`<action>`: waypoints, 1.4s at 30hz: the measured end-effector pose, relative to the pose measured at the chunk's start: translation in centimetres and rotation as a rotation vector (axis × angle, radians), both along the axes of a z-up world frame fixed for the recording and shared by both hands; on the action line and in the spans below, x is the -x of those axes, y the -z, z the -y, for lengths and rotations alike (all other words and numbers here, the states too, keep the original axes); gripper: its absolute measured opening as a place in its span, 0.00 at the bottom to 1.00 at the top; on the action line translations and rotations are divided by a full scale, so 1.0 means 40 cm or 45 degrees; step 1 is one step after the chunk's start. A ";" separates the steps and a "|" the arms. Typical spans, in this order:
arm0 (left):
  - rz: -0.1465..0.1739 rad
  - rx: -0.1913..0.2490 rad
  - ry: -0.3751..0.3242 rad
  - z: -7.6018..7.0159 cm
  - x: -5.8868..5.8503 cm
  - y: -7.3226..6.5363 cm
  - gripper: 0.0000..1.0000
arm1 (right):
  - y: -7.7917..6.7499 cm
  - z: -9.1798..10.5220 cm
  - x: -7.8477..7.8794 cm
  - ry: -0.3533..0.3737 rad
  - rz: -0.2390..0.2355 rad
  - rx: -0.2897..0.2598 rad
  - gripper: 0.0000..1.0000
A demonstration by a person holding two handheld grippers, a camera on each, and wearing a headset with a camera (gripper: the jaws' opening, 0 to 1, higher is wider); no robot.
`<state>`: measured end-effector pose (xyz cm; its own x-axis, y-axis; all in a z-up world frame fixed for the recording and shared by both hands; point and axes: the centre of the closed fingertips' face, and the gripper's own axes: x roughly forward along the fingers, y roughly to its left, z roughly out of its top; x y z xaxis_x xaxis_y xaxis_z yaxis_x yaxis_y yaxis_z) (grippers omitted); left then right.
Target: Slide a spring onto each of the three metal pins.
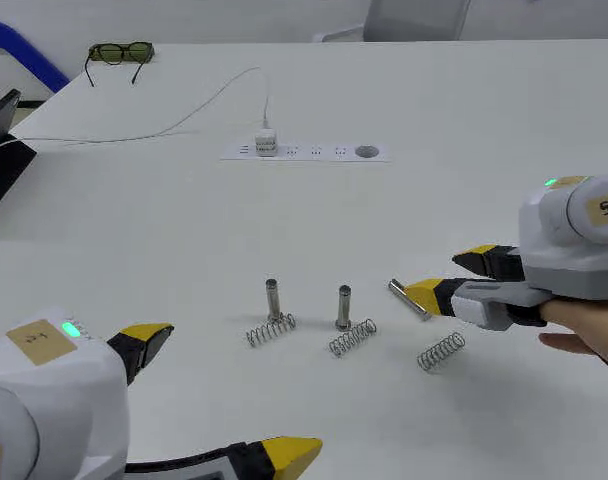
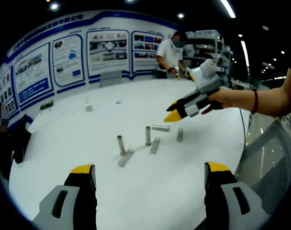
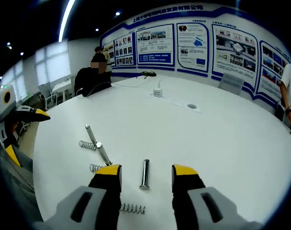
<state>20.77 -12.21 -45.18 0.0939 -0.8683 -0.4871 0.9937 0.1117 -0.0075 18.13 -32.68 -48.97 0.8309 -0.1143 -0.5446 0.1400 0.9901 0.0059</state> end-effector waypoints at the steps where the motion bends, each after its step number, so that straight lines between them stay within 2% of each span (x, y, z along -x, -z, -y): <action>1: -0.003 0.001 0.003 0.001 0.002 0.001 0.96 | 0.003 0.000 -0.005 0.000 0.001 -0.002 0.42; 6: 0.005 0.002 0.018 0.007 0.005 0.005 0.96 | 0.026 -0.002 -0.033 -0.002 -0.006 -0.018 0.36; 8: 0.005 0.002 0.024 0.009 0.006 0.007 0.96 | 0.035 -0.006 -0.047 -0.002 0.000 -0.050 0.33; 11: 0.014 0.004 0.035 0.012 0.006 0.007 0.96 | 0.049 -0.003 -0.061 -0.004 -0.017 -0.024 0.31; 17: 0.020 0.011 0.039 0.017 -0.001 0.007 0.95 | 0.078 0.002 -0.080 -0.001 -0.044 -0.043 0.28; 31: 0.012 -0.003 0.040 0.016 -0.004 0.019 0.93 | 0.126 0.015 -0.094 0.053 -0.110 -0.088 0.17; 37: 0.013 -0.007 0.035 0.010 -0.007 0.021 0.93 | 0.130 0.027 -0.099 0.062 -0.144 -0.044 0.10; 40: 0.009 -0.001 0.031 0.009 -0.008 0.019 0.93 | 0.129 0.028 -0.101 0.062 -0.152 -0.051 0.09; 42: 0.011 -0.001 0.032 0.009 -0.009 0.018 0.93 | 0.128 0.029 -0.101 0.069 -0.160 -0.079 0.09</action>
<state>21.11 -12.57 -45.92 0.0762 -0.8701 -0.4869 0.9962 0.0866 0.0011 22.19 -33.84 -54.08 0.7494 -0.1200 -0.6511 0.1968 0.9794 0.0460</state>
